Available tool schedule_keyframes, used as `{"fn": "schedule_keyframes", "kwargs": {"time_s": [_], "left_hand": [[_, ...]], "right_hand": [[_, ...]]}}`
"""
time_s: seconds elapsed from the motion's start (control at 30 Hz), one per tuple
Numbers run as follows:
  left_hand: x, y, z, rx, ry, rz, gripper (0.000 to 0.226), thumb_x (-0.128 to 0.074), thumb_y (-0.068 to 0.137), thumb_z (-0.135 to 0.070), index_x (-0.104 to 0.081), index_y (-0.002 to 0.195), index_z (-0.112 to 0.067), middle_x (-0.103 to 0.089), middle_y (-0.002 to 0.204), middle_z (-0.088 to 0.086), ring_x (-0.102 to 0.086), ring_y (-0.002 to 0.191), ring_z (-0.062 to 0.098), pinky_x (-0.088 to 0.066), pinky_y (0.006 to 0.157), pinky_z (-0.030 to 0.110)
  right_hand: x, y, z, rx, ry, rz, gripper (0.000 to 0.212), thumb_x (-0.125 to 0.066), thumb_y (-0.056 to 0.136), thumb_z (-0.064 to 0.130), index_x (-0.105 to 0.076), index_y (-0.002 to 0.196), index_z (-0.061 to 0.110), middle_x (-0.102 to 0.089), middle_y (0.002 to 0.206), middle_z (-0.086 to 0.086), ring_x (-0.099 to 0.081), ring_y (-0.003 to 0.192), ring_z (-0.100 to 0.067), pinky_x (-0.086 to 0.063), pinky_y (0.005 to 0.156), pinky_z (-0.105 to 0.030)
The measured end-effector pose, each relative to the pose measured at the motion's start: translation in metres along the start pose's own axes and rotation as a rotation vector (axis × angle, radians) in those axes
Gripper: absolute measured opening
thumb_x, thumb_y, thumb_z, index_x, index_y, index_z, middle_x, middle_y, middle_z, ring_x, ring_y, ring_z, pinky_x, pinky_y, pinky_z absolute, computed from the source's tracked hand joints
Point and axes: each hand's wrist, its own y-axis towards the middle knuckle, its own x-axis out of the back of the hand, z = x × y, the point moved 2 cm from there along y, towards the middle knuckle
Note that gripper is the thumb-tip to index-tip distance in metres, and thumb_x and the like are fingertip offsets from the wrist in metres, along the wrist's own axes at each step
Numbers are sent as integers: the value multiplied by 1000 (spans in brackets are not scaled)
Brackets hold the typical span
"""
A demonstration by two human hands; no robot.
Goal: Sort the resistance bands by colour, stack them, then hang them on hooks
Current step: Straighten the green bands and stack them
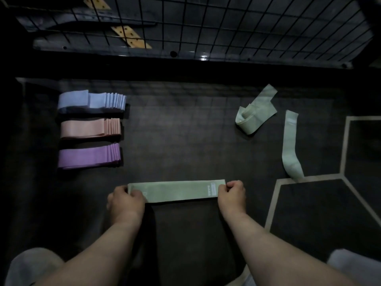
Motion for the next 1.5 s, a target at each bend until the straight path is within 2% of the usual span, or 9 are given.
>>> {"fn": "schedule_keyframes", "kwargs": {"time_s": [0.17, 0.4, 0.57, 0.7, 0.8, 0.97, 1.3, 1.4, 1.5], "left_hand": [[3, -4, -1, -8, -54, 16, 44, -64, 87, -31, -61, 122, -4, -58, 122, 24, -52, 116, 42, -43, 102, 45], [14, -4, 5, 34, 6, -52, 43, -54, 91, -33, -58, 129, -11, -51, 132, 24, -45, 125, 41, -36, 106, 46], [23, -1, 2, 24, 4, -109, 43, -52, 92, -30, -55, 131, -11, -48, 136, 23, -42, 129, 39, -32, 108, 45], [30, 0, -6, 11, -10, -157, 44, -51, 92, -27, -54, 132, -9, -46, 138, 24, -40, 129, 40, -29, 109, 44], [40, -8, -16, -17, -15, -214, 51, -46, 89, -33, -54, 132, -7, -44, 139, 26, -39, 129, 43, -28, 110, 46], [58, -39, -69, -157, -162, -256, 58, -42, 81, -36, -54, 130, -6, -39, 142, 24, -34, 130, 41, -24, 109, 43], [157, -175, -221, -1500, 78, -240, 71, -68, 75, -24, -47, 144, -24, -42, 146, 5, -41, 131, 27, -35, 108, 43], [202, -214, -227, -1796, 340, -324, 83, -73, 79, -30, -31, 151, -36, -24, 158, 2, -27, 141, 29, -30, 109, 48], [248, -241, -216, -1971, 421, -407, 66, -68, 85, -32, -42, 145, -37, -30, 158, 0, -31, 143, 28, -27, 109, 45]], "right_hand": [[15, 30, 24, 5, 168, -106, 28, -60, 90, 22, -52, 115, 10, -50, 120, -11, -53, 108, -29, -43, 92, -35], [32, 118, 93, -70, 595, 193, 46, -65, 74, 17, -64, 118, 30, -65, 123, -8, -65, 106, -27, -56, 92, -44], [64, 129, 131, -236, 832, 155, 26, -67, 84, 6, -62, 107, 18, -70, 100, -12, -67, 74, -25, -57, 53, -34], [98, 126, 137, -276, 859, -108, 27, -75, 77, 11, -53, 92, 9, -65, 97, -11, -66, 83, -27, -58, 70, -47], [134, 119, 151, -146, 769, -218, 18, -71, 75, 9, -64, 91, 11, -69, 95, -9, -67, 82, -25, -56, 69, -34], [196, 92, 186, 45, 685, -183, 28, -68, 74, 4, -64, 98, 19, -66, 96, -2, -64, 98, -25, -57, 88, -41], [263, -93, 255, 216, 682, 671, 18, -56, 96, 1, -63, 112, 7, -67, 108, -17, -66, 87, -23, -58, 75, -35], [274, -158, 259, 191, 748, 971, 25, -38, 103, 8, -61, 98, 1, -70, 87, -15, -69, 69, -22, -60, 61, -35], [282, -200, 256, 171, 783, 1068, 26, -38, 102, 7, -55, 122, 5, -67, 108, -17, -69, 87, -29, -60, 70, -43]]}}
